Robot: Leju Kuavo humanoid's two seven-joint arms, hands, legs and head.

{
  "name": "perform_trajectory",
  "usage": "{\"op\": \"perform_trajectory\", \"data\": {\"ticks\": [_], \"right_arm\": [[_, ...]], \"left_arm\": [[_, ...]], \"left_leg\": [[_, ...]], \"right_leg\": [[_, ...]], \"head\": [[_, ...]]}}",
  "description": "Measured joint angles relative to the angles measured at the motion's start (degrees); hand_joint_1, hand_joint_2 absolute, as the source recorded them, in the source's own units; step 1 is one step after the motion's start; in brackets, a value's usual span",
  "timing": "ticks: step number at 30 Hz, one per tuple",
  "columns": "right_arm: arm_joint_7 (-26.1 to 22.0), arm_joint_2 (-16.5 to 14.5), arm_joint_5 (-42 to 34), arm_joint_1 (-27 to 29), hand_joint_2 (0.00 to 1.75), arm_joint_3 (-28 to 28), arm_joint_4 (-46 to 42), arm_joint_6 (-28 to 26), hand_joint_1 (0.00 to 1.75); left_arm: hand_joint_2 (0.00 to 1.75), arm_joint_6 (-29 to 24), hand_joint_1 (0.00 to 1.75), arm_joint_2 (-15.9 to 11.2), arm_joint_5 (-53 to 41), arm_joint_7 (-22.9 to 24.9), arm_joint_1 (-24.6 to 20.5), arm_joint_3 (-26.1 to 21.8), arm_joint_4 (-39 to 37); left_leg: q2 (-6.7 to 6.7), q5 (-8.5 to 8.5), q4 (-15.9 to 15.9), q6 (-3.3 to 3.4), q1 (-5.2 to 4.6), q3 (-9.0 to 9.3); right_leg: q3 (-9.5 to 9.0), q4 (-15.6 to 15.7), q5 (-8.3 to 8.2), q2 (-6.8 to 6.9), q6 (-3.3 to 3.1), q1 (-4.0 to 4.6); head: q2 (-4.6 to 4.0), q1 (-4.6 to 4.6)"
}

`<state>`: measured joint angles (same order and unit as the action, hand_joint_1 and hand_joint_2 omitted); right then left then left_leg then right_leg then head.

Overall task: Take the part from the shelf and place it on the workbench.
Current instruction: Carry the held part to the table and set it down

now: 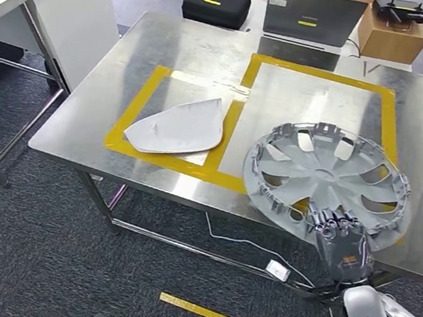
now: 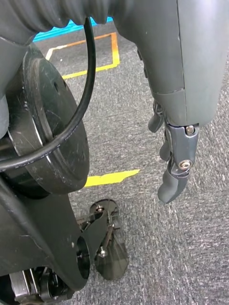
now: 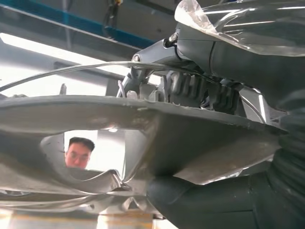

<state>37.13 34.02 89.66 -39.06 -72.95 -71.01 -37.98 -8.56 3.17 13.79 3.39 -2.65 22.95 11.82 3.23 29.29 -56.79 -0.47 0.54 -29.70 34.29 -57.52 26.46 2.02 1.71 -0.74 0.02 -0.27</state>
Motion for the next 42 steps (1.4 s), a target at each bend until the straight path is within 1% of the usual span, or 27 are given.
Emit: {"op": "perform_trajectory", "data": {"ticks": [7, 18, 29, 37, 39, 42], "right_arm": [[0.0, 1.4, 0.0, 0.0, 1.75, 3.4, -2.7, 1.1, 1.75], [-0.2, 2.7, 0.0, 1.2, 1.75, 5.1, -3.5, 1.0, 1.75], [-0.1, 2.9, 0.0, 2.7, 1.75, 4.5, -3.4, 0.9, 1.75], [-0.5, 2.8, 0.0, 5.8, 1.75, 4.6, -2.4, 0.8, 1.75], [-1.8, 2.8, 0.0, 6.6, 1.75, 5.2, -2.2, 0.8, 1.75], [-7.4, 2.5, 0.0, 8.9, 1.75, 8.5, -2.1, 1.1, 1.75]], "left_arm": [[1.75, -0.3, 0.00, 0.0, 0.0, -0.1, 0.0, 0.0, 0.0], [1.75, -0.4, 0.00, 0.0, 0.0, -0.2, 0.0, 0.0, 0.0], [1.75, 0.6, 0.00, 0.0, 0.0, -0.3, 0.0, 0.0, 0.0], [1.75, 1.2, 0.00, 0.0, 0.0, -0.3, 0.0, 0.0, 0.0], [1.75, 1.2, 0.00, 0.0, 0.0, -0.3, 0.0, 0.0, 0.0], [1.75, 1.2, 0.00, 0.0, 0.0, -0.3, 0.0, 0.0, 0.0]], "left_leg": [[0.01, 0.00, 0.0, 0.00, 0.00, 0.01], [0.00, 0.00, 0.0, 0.00, 0.00, 0.01], [0.03, 0.01, 0.0, -0.01, 0.00, 0.03], [0.02, 0.02, 0.0, -0.01, 0.00, 0.00], [0.01, 0.02, 0.0, -0.01, 0.00, 0.00], [-0.01, 0.02, 0.0, -0.01, 0.01, -0.03]], "right_leg": [[0.00, 0.0, 0.00, -0.02, 0.00, 0.00], [0.00, 0.0, 0.00, -0.01, 0.00, 0.00], [0.00, 0.0, 0.00, -0.06, 0.00, 0.01], [-0.01, 0.0, 0.00, -0.04, 0.00, 0.00], [-0.01, 0.0, 0.00, -0.01, 0.00, 0.00], [-0.02, 0.0, 0.00, 0.03, 0.00, 0.00]], "head": [[0.00, 0.01], [0.00, 0.00], [0.00, 0.01], [0.00, 0.00], [0.00, 0.01], [0.00, 0.01]]}}
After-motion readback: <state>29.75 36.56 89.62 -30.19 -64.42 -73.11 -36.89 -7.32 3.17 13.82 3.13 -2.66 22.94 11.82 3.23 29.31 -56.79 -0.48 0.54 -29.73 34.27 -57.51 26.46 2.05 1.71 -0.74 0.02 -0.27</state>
